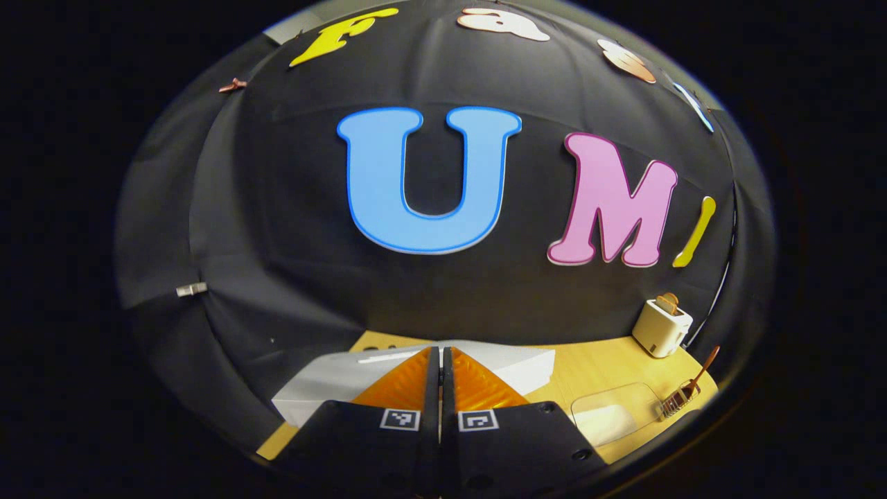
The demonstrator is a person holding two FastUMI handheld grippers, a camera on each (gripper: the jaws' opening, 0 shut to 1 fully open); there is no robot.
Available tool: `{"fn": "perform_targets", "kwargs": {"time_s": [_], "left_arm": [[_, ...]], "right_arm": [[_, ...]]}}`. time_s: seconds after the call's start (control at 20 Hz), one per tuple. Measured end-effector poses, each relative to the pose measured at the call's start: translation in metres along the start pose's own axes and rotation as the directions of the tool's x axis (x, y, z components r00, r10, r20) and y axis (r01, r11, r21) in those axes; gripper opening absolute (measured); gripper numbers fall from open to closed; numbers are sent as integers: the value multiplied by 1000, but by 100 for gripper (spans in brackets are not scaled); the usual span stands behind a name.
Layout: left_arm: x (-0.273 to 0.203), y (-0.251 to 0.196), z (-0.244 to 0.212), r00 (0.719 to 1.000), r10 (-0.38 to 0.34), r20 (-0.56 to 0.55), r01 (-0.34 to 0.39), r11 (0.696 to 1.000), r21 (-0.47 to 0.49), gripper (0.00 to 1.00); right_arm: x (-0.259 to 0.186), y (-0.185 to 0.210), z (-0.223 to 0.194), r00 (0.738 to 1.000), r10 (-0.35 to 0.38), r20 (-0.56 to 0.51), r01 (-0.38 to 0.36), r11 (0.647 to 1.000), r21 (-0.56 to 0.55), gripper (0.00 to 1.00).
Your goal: Close the left gripper, press the button to open the rice cooker; take a wooden spoon from the chopstick holder with the right hand, scoop a spoonful of rice and pour it into the rice cooker, then put the wooden spoon back into the chopstick holder.
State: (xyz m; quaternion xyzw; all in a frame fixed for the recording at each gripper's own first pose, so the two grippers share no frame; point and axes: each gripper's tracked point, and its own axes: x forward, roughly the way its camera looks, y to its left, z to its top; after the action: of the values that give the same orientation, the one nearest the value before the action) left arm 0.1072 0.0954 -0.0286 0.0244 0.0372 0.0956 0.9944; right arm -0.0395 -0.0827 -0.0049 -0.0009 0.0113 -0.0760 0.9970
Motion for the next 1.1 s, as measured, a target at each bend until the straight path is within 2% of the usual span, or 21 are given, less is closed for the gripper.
{"fn": "perform_targets", "kwargs": {"time_s": [0.4, 0.45, 0.5, 0.55, 0.65, 0.8, 0.85, 0.9, 1.1], "left_arm": [[4, 22, 63, 980, 87, 177, -94, 995, 29, 6], [0, 20, 69, 976, 88, 201, -95, 995, 24, 12], [-4, 18, 75, 971, 89, 224, -95, 995, 18, 6], [-9, 12, 80, 968, 74, 242, -79, 997, 11, 7], [-18, 4, 83, 963, 52, 263, -56, 998, 6, 26], [-29, -4, 80, 965, 47, 257, -56, 998, 25, 80], [-35, -8, 79, 967, 44, 249, -53, 998, 27, 85], [-35, -14, 76, 970, 36, 240, -43, 999, 24, 96], [-52, -29, 57, 981, 23, 190, -18, 999, -28, 97]], "right_arm": [[-7, -15, -9, 1000, -27, -12, 27, 999, 19, 97], [-7, -18, -10, 999, -31, -14, 32, 999, 17, 97], [-7, -21, -14, 999, -36, -19, 36, 999, 17, 97], [-7, -23, -19, 999, -38, -29, 38, 999, 22, 97], [-5, -26, -34, 998, -38, -58, 40, 998, 45, 97], [-2, -27, -64, 993, -16, -113, 25, 997, 79, 97], [1, -26, -74, 992, -2, -127, 14, 996, 92, 97], [4, -27, -86, 989, 7, -146, 9, 994, 107, 96], [26, -33, -140, 972, 51, -230, -6, 982, 191, 96]]}}
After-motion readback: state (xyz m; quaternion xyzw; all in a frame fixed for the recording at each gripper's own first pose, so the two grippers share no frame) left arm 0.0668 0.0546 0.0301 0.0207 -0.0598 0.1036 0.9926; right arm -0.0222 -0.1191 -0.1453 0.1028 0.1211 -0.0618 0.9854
